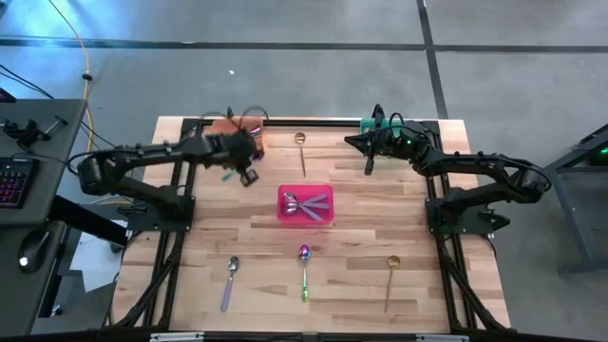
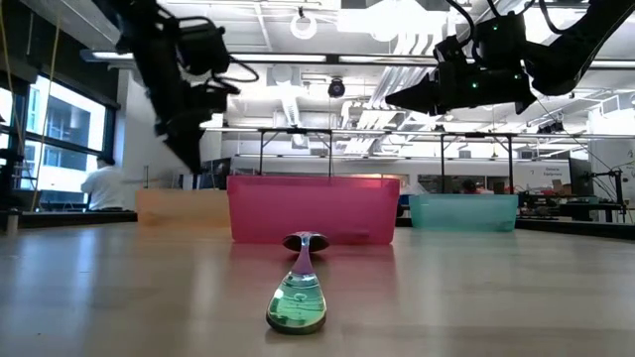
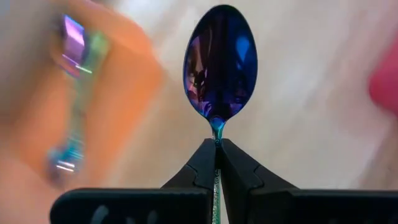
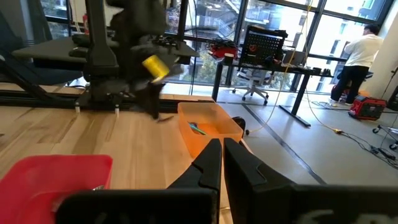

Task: Sort silverware by color (type)
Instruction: Put the green spoon into the orange bin, then put the gold spoon into the green bin

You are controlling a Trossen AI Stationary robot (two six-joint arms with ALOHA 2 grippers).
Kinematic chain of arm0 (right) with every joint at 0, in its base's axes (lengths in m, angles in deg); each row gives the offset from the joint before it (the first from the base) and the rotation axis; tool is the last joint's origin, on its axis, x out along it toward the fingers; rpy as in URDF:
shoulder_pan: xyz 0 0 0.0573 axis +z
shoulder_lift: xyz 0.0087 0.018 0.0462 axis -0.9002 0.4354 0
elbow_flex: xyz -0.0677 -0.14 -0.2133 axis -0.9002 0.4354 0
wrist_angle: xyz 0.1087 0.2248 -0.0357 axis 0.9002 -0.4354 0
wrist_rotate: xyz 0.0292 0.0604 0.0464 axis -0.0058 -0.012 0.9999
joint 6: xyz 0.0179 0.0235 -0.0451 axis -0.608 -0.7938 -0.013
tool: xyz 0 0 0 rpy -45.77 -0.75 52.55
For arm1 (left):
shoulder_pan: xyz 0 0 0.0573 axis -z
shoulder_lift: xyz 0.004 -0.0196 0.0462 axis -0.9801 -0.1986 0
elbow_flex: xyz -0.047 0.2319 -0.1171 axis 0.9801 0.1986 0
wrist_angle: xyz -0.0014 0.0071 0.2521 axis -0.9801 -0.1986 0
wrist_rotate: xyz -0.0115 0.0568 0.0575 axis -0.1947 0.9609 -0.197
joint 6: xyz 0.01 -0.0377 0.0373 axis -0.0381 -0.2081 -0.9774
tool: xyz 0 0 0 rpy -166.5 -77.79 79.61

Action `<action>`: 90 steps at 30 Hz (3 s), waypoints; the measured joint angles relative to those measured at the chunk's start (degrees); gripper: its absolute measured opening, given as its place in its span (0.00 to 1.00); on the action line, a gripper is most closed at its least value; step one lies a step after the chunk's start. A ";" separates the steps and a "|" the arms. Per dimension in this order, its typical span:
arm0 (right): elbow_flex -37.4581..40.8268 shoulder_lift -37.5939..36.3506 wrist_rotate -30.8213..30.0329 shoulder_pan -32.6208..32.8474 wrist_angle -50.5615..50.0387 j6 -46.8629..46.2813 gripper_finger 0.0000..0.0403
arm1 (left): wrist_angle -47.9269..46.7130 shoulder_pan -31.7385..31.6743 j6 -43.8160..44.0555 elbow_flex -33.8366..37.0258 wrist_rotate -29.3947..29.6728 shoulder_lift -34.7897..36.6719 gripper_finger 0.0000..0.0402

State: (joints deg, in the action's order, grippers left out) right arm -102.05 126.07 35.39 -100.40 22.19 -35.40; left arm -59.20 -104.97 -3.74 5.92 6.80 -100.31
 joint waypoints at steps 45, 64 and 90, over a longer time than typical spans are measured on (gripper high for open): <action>0.00 0.00 -0.02 0.00 -0.98 -0.61 0.00 | 11.62 -25.68 -19.98 -6.67 1.39 -14.76 0.14; 0.00 -0.05 -0.33 0.00 -2.93 -3.68 0.00 | 22.17 -8.75 -16.27 -4.48 -0.87 -1.34 0.01; -18.04 7.54 -22.14 12.88 -29.45 -13.79 0.00 | 77.32 -2.93 -5.71 28.30 -15.93 -1.42 0.00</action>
State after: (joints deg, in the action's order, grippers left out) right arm -120.09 133.61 13.25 -87.52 -7.26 -49.19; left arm 18.13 -107.90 -9.45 34.22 -9.13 -101.74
